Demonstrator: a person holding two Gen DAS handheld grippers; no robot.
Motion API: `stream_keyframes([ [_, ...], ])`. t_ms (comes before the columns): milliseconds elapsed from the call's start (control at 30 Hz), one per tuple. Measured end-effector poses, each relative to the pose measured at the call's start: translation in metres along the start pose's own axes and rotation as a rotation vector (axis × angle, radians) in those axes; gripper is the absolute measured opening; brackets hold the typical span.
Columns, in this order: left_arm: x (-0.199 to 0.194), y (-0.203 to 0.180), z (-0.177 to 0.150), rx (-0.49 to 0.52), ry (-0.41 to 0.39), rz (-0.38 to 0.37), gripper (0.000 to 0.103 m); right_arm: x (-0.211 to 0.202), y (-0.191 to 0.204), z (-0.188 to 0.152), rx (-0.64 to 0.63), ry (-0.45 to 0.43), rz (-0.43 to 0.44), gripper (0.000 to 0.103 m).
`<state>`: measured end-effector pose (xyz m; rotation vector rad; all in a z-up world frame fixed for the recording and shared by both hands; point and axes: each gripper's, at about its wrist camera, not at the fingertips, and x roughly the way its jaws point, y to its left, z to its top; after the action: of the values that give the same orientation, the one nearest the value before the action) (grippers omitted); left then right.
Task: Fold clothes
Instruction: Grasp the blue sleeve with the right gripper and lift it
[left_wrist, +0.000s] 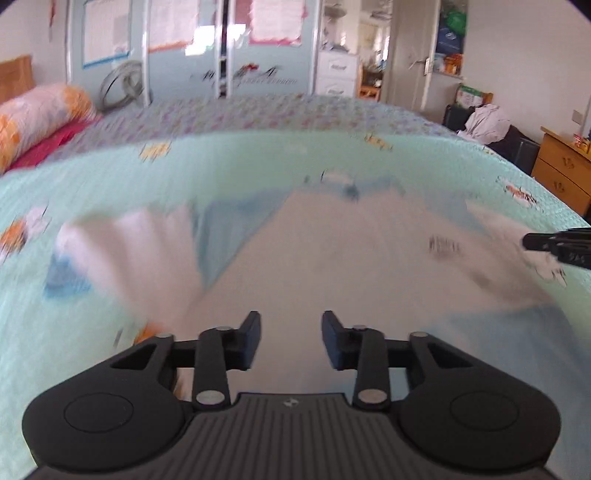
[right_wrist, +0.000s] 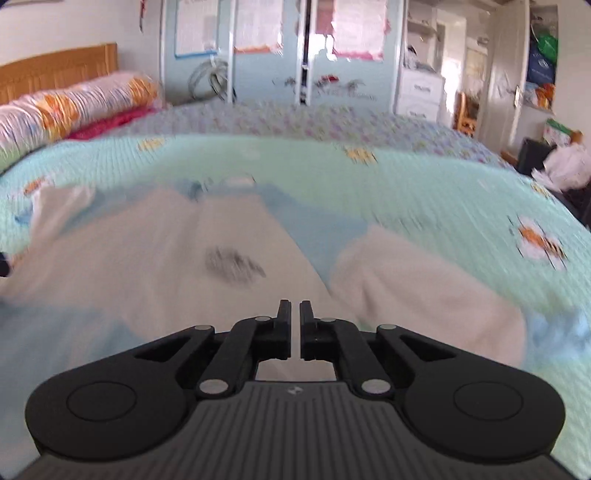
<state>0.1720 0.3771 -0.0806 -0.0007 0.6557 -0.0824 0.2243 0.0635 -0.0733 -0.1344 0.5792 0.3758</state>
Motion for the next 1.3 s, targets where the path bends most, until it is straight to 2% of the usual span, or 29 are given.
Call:
stream_keyframes([
  [33, 0.017, -0.004, 0.012, 0.014, -0.012, 0.000, 0.048, 0.017, 0.006, 0.004, 0.008, 0.017, 0.017, 0.014],
  [133, 0.075, -0.003, 0.028, -0.028, 0.023, 0.015, 0.048, 0.071, 0.020, 0.010, 0.044, 0.088, 0.057, 0.016],
  [167, 0.090, 0.003, 0.027, -0.060, 0.038, 0.023, 0.048, 0.086, 0.019, 0.008, 0.040, 0.120, 0.046, 0.016],
  [233, 0.109, 0.015, 0.017, -0.119, 0.045, 0.041, 0.048, 0.098, 0.001, -0.001, 0.022, 0.121, -0.014, 0.016],
  [300, 0.104, 0.018, 0.004, -0.128, -0.024, 0.017, 0.053, 0.085, -0.022, 0.003, 0.072, 0.083, -0.083, 0.016],
  [367, 0.099, 0.021, -0.008, -0.138, -0.094, -0.007, 0.061, 0.070, -0.046, 0.010, 0.128, 0.041, -0.152, 0.022],
  [400, 0.097, 0.022, -0.013, -0.142, -0.121, -0.019, 0.064, 0.070, -0.050, 0.021, 0.148, 0.035, -0.115, 0.022],
  [433, 0.098, 0.022, -0.014, -0.144, -0.125, -0.031, 0.069, 0.072, -0.052, 0.034, 0.166, 0.031, -0.060, 0.029],
  [467, 0.099, 0.023, -0.013, -0.150, -0.121, -0.043, 0.069, 0.074, -0.055, 0.047, 0.184, 0.028, -0.005, 0.042],
  [500, 0.099, 0.024, -0.013, -0.157, -0.119, -0.050, 0.070, 0.084, -0.054, 0.063, 0.203, 0.038, 0.050, 0.050],
  [533, 0.098, 0.025, -0.014, -0.163, -0.120, -0.060, 0.070, 0.099, -0.049, 0.078, 0.199, 0.044, 0.066, 0.064],
  [567, 0.097, 0.026, -0.014, -0.168, -0.122, -0.070, 0.070, 0.116, -0.043, 0.092, 0.188, 0.048, 0.071, 0.070],
  [700, 0.096, 0.029, -0.015, -0.194, -0.125, -0.096, 0.071, 0.189, -0.029, 0.130, 0.134, 0.124, 0.028, 0.071],
  [833, 0.097, 0.029, -0.016, -0.196, -0.124, -0.107, 0.073, 0.249, -0.021, 0.124, 0.142, 0.335, 0.018, 0.071],
  [900, 0.098, 0.030, -0.016, -0.199, -0.125, -0.115, 0.075, 0.254, -0.010, 0.117, 0.104, 0.323, 0.000, 0.072],
  [933, 0.097, 0.030, -0.016, -0.200, -0.126, -0.119, 0.076, 0.253, -0.007, 0.117, 0.091, 0.304, -0.008, 0.058],
  [967, 0.097, 0.032, -0.017, -0.201, -0.127, -0.122, 0.076, 0.251, -0.005, 0.117, 0.079, 0.284, -0.016, 0.017],
  [1000, 0.097, 0.032, -0.017, -0.203, -0.127, -0.124, 0.076, 0.248, -0.003, 0.117, 0.067, 0.263, -0.023, 0.000],
  [1067, 0.097, 0.033, -0.018, -0.209, -0.128, -0.130, 0.077, 0.225, 0.004, 0.119, 0.018, 0.177, -0.032, 0.000],
  [1133, 0.097, 0.034, -0.018, -0.213, -0.128, -0.133, 0.077, 0.182, 0.018, 0.112, -0.098, 0.066, 0.043, 0.000],
  [1200, 0.097, 0.034, -0.017, -0.212, -0.127, -0.133, 0.077, 0.132, 0.027, 0.097, -0.129, 0.027, 0.153, 0.000],
  [1233, 0.097, 0.034, -0.017, -0.211, -0.127, -0.133, 0.077, 0.114, 0.029, 0.088, -0.135, 0.020, 0.175, 0.001],
  [1300, 0.097, 0.034, -0.017, -0.209, -0.126, -0.132, 0.077, 0.100, 0.023, 0.083, -0.109, 0.004, 0.129, 0.022],
])
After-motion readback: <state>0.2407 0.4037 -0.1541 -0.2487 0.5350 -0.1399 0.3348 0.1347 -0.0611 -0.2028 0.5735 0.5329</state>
